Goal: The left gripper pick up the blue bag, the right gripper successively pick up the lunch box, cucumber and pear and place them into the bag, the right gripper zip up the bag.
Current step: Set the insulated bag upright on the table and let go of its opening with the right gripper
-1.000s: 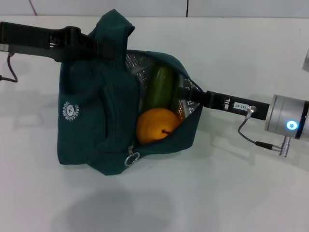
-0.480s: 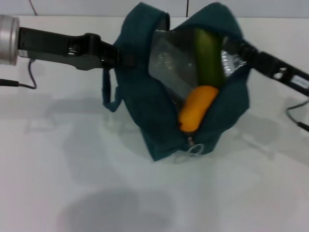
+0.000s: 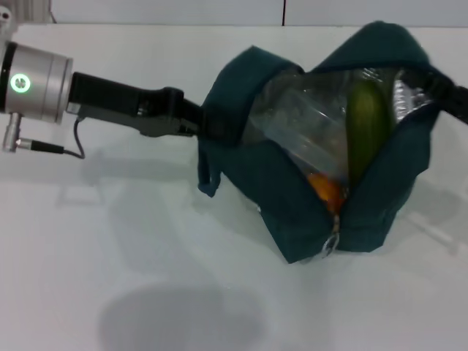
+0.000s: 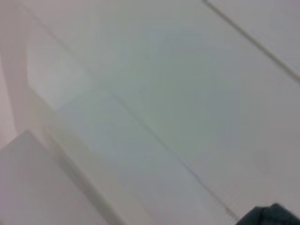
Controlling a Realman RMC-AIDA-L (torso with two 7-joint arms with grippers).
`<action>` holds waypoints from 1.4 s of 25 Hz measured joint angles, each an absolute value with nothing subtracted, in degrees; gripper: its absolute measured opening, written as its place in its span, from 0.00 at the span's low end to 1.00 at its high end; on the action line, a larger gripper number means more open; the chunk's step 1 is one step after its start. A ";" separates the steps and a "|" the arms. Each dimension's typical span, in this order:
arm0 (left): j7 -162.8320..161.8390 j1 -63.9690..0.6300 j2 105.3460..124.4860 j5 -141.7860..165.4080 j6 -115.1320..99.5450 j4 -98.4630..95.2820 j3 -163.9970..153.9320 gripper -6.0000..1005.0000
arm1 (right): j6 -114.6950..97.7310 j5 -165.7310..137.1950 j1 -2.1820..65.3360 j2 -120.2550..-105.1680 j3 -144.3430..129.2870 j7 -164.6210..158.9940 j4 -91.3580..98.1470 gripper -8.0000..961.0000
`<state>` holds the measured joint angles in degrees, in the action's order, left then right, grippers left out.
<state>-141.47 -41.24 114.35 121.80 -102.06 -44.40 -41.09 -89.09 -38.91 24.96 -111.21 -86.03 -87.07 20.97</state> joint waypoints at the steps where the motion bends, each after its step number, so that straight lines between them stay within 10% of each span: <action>1: -141.38 -40.71 114.24 121.64 -102.05 -44.42 -41.01 0.05 | -89.15 -38.92 24.32 -111.04 -85.12 -87.07 20.96 0.06; 35: -138.06 -39.99 116.04 116.12 -100.70 -41.86 -41.08 0.05 | -88.35 -42.64 25.58 -112.76 -82.95 -87.92 20.55 0.19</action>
<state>-138.06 -39.99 116.04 116.12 -100.70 -41.86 -41.08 -88.35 -42.64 25.58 -112.76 -82.95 -87.92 20.55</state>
